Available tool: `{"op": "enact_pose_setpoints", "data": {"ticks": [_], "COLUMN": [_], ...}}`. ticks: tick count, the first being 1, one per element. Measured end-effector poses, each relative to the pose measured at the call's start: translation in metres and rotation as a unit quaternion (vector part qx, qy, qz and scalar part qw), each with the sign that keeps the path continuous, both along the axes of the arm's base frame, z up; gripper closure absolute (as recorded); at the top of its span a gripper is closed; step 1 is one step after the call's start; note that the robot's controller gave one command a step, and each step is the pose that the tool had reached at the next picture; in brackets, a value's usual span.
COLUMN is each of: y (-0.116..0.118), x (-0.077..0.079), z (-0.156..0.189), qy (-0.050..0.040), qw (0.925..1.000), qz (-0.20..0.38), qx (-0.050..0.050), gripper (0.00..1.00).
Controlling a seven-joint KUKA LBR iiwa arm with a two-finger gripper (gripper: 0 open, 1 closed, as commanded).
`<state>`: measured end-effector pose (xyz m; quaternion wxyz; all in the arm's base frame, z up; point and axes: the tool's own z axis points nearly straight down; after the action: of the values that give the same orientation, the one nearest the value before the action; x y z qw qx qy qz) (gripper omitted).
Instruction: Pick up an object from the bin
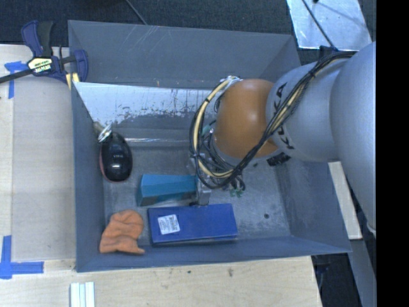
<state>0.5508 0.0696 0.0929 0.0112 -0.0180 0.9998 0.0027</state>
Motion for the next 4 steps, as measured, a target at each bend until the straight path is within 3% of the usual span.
{"op": "enact_pose_setpoints", "data": {"ticks": [1, 2, 3, 4], "y": [0.000, -0.023, 0.032, 0.031], "x": [0.000, 0.016, -0.005, -0.005], "z": [0.000, 0.039, 0.066, 0.066], "qy": [0.0000, 0.0111, 0.0101, 0.0101], "qw": [1.0000, 0.9999, 0.9999, 0.9999], "qz": [0.000, 0.000, -0.009, -0.009], "qx": [0.000, -0.002, -0.002, -0.003], "gripper": [1.00, 1.00, 0.00, 0.00]}}
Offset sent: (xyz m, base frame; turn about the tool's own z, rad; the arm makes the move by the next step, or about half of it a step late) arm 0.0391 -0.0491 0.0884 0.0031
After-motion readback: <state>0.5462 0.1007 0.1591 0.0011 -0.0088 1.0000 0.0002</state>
